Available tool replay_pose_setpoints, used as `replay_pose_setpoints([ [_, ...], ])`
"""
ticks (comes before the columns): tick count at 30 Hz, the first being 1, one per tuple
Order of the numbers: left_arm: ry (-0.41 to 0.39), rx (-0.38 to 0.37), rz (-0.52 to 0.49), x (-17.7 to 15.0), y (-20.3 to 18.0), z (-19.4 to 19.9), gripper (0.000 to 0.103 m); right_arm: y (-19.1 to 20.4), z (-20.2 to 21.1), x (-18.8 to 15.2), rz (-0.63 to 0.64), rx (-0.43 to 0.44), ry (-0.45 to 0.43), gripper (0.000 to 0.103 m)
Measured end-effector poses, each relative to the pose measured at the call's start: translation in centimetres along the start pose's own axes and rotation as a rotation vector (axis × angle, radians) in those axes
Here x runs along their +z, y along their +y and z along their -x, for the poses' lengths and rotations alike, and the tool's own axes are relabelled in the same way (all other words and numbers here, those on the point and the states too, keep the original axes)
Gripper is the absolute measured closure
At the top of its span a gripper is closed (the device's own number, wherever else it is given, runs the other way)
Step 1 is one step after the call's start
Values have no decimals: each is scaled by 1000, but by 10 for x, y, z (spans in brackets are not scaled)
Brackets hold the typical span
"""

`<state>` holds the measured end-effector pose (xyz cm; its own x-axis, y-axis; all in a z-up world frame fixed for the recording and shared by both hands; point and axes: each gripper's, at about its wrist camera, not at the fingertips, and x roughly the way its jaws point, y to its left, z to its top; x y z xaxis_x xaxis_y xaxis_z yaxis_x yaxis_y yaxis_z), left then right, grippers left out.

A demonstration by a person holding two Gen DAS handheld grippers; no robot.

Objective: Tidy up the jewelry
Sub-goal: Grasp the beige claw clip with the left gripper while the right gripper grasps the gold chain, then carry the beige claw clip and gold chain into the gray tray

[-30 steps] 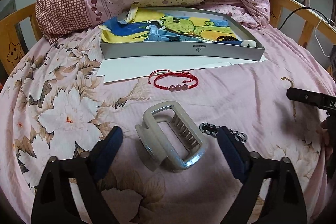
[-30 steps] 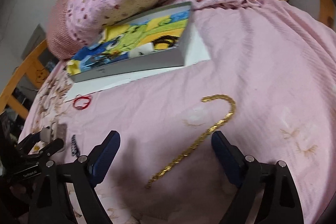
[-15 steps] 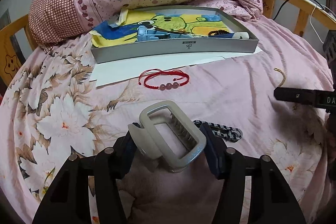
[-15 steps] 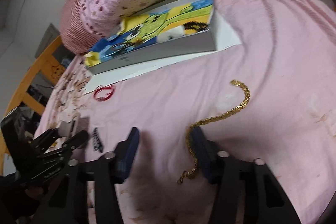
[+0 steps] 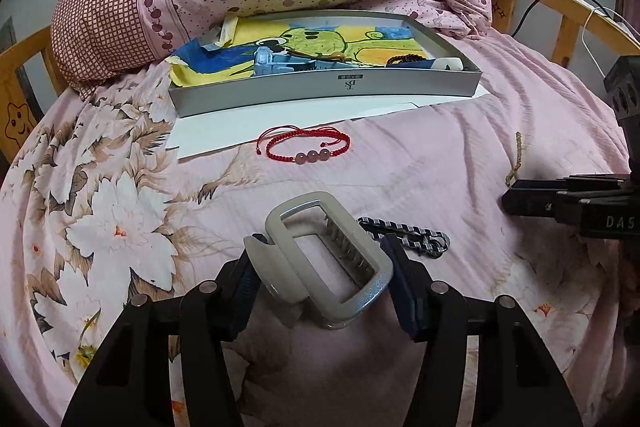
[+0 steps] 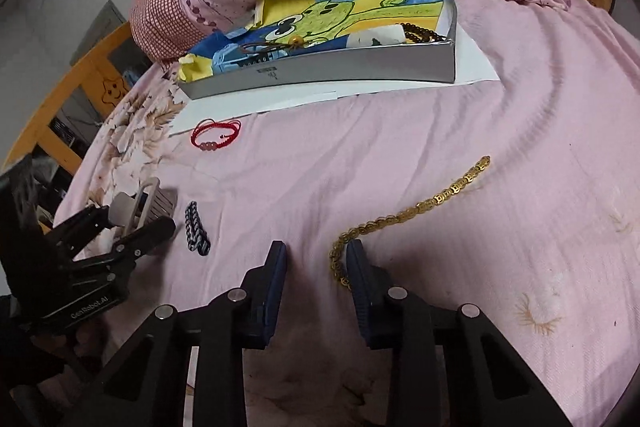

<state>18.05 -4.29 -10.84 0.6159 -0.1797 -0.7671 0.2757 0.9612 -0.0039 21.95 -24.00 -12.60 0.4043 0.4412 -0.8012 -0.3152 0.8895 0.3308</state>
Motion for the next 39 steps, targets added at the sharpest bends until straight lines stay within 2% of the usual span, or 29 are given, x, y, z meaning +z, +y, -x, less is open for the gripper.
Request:
replay_pose_setpoints([
  [2,1,-8,12,0,1,1,51,2,-2,-4,3,0,13,95],
  [5,1,-13,24,-1,1,3,51,7,1,-8,9,1,11,98],
  [10,-3,-33,35,-6,-1,12,51,1,15,-8,-94,98,-9,99],
  [14,-5,-53,43,-9,-3,22,51,-4,31,-5,-195,213,-41,99],
  [20,-17,-80,50,-9,-6,33,51,16,41,-8,-203,291,-49,99],
  [24,-29,-86,54,-6,-5,39,51,22,50,-1,-228,338,-84,99],
  [28,-40,-93,52,4,0,45,51,24,60,16,-250,377,-133,99],
  [32,-64,-88,45,25,10,48,51,30,71,48,-230,402,-199,99],
  [39,-118,-53,38,85,37,40,51,36,74,133,-140,379,-290,100],
])
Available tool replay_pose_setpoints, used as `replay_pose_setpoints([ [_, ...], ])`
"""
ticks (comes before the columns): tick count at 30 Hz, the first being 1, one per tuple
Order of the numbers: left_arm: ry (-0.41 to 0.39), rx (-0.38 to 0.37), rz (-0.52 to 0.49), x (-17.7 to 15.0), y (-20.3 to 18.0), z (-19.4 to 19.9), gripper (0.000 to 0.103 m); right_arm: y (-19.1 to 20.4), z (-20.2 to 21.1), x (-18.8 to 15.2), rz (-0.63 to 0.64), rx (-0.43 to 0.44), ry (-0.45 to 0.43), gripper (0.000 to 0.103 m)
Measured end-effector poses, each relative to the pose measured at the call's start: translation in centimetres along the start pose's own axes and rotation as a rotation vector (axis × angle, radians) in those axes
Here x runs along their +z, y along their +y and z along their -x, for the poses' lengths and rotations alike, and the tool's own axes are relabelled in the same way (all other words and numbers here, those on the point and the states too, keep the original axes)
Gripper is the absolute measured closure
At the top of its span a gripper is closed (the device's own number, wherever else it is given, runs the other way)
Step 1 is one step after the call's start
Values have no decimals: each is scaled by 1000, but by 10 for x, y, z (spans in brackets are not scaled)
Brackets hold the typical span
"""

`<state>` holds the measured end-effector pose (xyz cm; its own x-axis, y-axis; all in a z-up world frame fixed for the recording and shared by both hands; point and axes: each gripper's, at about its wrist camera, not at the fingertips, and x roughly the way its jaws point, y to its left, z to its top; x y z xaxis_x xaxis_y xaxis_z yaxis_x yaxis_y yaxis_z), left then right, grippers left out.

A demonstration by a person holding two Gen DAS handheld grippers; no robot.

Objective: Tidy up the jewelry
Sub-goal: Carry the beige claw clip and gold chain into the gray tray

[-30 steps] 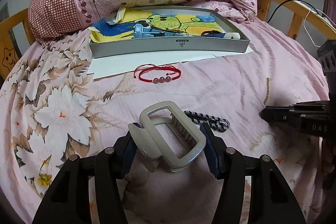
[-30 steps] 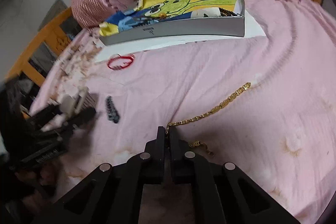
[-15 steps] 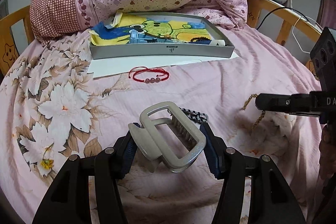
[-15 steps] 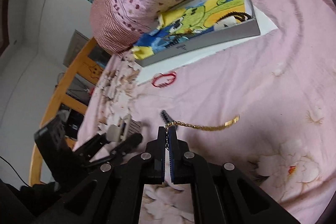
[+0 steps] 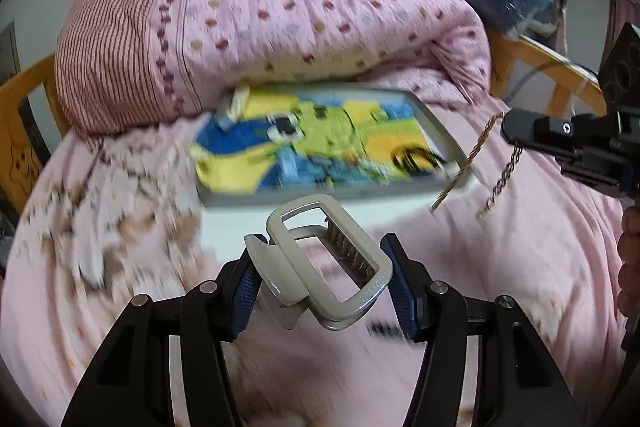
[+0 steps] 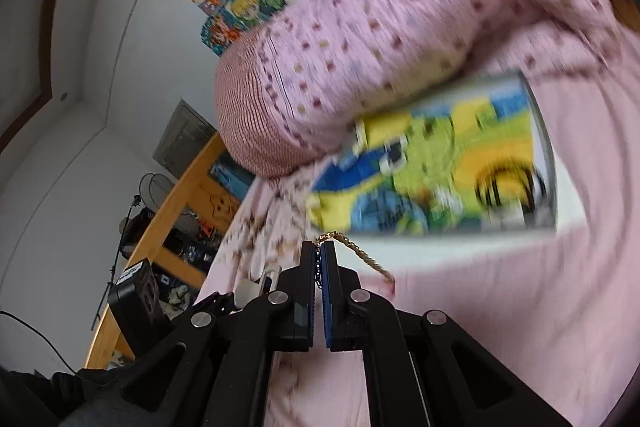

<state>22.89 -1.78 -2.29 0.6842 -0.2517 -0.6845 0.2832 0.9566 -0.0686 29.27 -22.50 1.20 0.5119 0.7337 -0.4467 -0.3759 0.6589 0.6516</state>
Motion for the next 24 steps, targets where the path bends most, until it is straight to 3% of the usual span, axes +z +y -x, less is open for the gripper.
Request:
replay_pose_setpoints([
  [5,-17,49,14,41,26,-31,51,-16,-40,48,19,-48,-2,99],
  [10,-5,78,40,62,48,-69,51,-42,-74,67,5,-108,24,99],
  [18,46,85,76,61,66,-119,51,-73,-107,59,22,-213,80,99],
  [24,54,72,105,59,70,-132,51,-94,-124,43,52,-319,119,99],
])
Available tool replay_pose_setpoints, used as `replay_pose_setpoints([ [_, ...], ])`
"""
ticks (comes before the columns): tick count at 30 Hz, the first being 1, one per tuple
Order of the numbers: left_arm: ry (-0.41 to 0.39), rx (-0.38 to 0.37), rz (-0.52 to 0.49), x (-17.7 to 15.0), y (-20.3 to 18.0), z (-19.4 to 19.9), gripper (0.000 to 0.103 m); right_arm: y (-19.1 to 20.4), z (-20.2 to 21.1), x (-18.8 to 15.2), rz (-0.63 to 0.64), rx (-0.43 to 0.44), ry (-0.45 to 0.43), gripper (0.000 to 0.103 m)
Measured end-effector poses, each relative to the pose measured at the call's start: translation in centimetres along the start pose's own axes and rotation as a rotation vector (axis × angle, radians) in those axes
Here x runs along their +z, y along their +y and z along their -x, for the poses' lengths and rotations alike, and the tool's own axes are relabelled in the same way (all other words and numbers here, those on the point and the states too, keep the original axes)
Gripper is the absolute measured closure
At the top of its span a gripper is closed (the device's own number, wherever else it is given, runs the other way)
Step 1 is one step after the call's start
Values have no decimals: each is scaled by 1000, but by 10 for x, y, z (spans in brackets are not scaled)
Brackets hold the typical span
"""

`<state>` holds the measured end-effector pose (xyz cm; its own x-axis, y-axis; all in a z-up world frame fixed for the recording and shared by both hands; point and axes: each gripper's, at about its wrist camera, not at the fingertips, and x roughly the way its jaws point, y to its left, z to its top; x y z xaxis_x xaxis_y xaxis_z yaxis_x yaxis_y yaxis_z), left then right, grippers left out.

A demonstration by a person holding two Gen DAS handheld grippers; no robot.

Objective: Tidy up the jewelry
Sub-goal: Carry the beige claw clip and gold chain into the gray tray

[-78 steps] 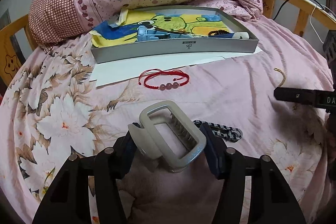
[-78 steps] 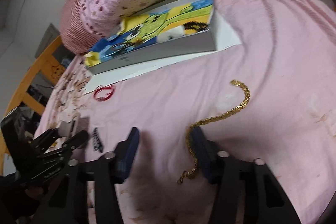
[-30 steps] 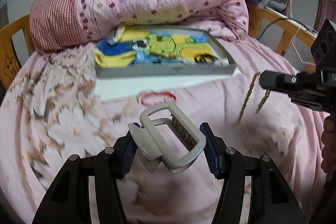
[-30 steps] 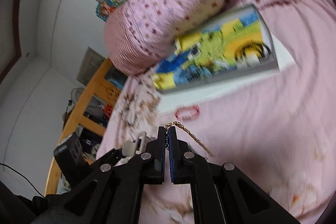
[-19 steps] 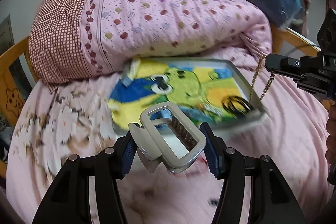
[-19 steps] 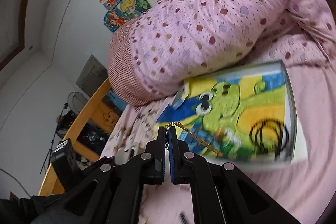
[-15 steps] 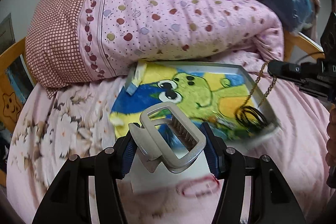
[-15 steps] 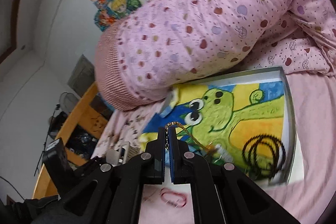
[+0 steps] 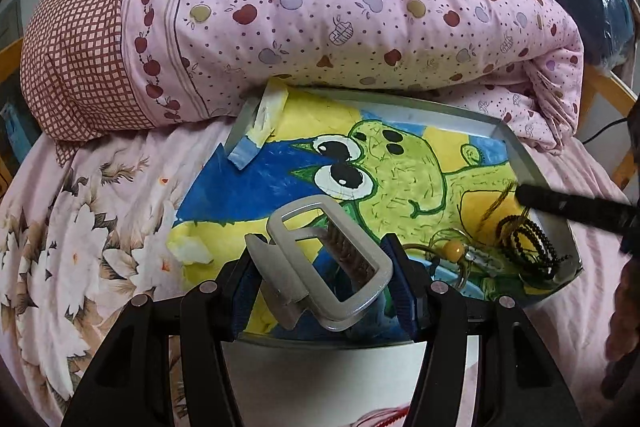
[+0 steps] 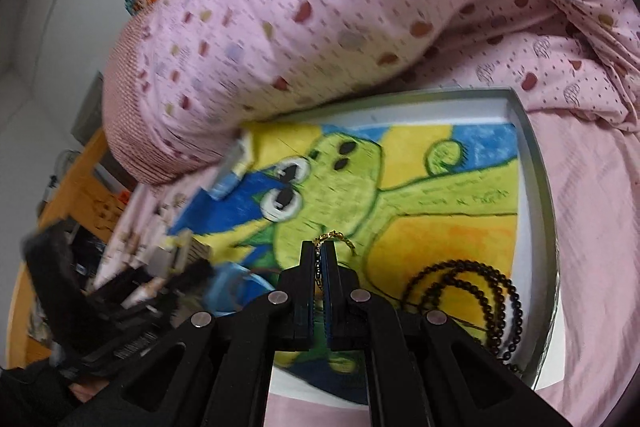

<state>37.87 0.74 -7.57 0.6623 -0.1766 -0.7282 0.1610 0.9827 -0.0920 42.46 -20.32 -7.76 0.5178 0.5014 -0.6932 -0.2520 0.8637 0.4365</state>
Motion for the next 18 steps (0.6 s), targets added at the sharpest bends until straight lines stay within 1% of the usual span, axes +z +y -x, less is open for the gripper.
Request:
replay_pose_setpoints([
  [4,1,0,10,4,3,-3,51,-9,-2,-4,1,-39,2,97],
  [11,9,2,39,7,8,-9,50,-14,1,-4,9,-55,-2,96],
  [12,14,0,49,7,10,-9,50,-13,2,-5,14,-55,-6,94],
  [13,19,-3,58,7,11,-10,50,-12,4,-5,20,-61,-12,85],
  [14,24,-4,68,7,13,-9,50,-10,5,-5,26,-65,-19,71],
  [16,32,-8,85,7,15,-9,40,-5,10,-5,49,-74,-39,59],
  [18,18,-9,93,7,17,-3,38,-1,14,-4,70,-81,-51,59],
])
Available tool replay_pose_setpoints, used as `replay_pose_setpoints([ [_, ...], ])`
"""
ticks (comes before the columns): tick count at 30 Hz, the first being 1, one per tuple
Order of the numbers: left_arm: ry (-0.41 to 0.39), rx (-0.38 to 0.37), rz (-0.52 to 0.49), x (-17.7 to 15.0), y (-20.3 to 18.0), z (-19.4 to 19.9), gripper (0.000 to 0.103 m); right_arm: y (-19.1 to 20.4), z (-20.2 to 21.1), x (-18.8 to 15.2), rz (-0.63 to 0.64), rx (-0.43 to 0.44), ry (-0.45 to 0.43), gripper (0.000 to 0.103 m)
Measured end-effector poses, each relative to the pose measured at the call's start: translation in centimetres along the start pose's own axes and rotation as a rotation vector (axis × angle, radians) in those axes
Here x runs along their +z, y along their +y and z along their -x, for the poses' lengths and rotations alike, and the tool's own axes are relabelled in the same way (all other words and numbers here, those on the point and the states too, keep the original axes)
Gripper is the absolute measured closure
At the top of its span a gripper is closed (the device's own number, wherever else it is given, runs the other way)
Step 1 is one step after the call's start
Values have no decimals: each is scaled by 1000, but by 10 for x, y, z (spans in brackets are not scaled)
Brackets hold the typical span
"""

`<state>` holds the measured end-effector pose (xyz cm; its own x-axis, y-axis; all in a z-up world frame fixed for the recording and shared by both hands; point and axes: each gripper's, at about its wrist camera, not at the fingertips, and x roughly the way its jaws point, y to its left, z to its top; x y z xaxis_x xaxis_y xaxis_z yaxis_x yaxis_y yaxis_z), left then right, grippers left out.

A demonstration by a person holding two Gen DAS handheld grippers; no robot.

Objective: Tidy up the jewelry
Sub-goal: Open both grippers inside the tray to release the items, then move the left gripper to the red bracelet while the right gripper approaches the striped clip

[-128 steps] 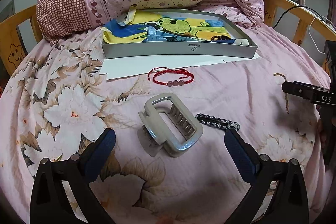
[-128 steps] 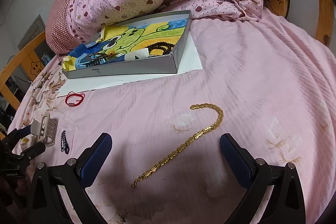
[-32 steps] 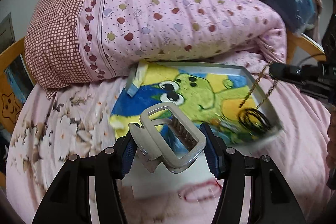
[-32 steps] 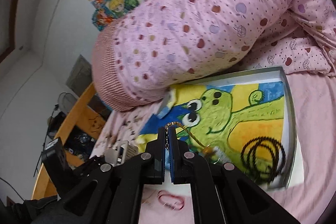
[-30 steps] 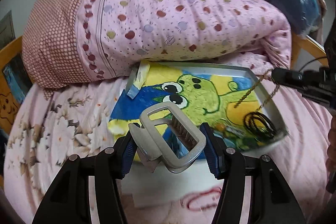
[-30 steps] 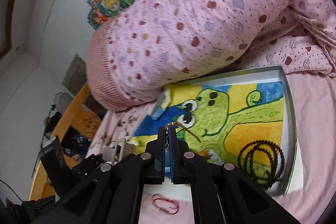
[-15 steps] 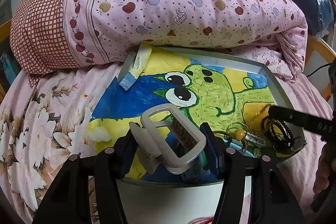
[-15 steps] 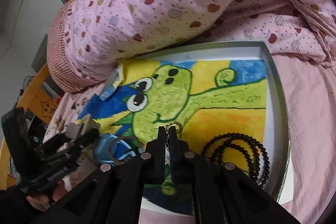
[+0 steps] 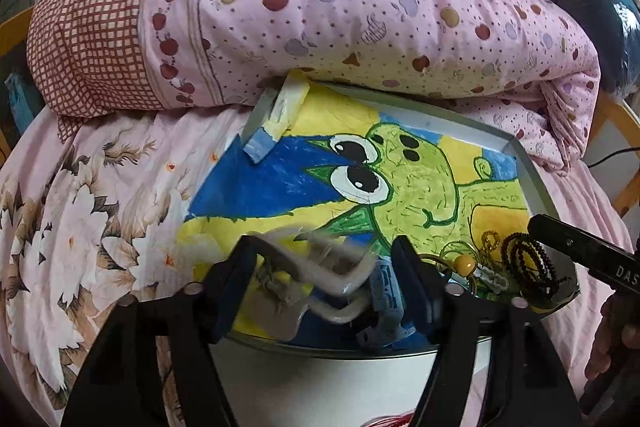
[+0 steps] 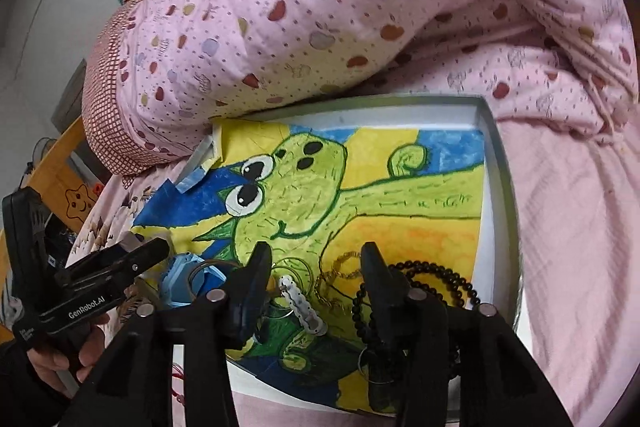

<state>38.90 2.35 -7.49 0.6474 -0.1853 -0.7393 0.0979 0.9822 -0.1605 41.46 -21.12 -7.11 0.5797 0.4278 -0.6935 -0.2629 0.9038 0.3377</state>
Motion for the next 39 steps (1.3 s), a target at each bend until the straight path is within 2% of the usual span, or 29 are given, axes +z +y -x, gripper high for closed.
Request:
replay_pose_setpoints([
  [1,-7,-1,-1,0,0,4,38,1,2,0,8,-3,-6,59],
  [3,-12,1,-11,2,-1,9,37,3,9,1,16,-13,-20,52],
  [5,-21,0,-22,2,-2,14,35,4,17,-1,18,-22,-45,36],
  [7,-33,-2,-32,2,-3,21,31,5,25,-3,14,-21,-67,33],
  [14,-54,-13,-77,-7,-7,45,29,10,52,-20,16,-27,-111,17],
  [19,-52,-9,-107,-12,-12,55,28,11,65,-31,9,-32,-111,15],
  [22,-55,-22,-108,-15,-15,65,28,13,75,-37,14,-38,-128,8],
  [26,-64,-25,-118,-21,-18,79,28,18,87,-48,15,-38,-130,5],
  [30,-63,-24,-117,-27,-17,92,27,23,97,-63,29,-45,-124,4],
  [33,-71,-16,-113,-34,-15,102,21,27,105,-77,34,-47,-118,4],
  [39,-62,-18,-105,-53,-10,116,20,40,112,-108,58,-48,-87,4],
])
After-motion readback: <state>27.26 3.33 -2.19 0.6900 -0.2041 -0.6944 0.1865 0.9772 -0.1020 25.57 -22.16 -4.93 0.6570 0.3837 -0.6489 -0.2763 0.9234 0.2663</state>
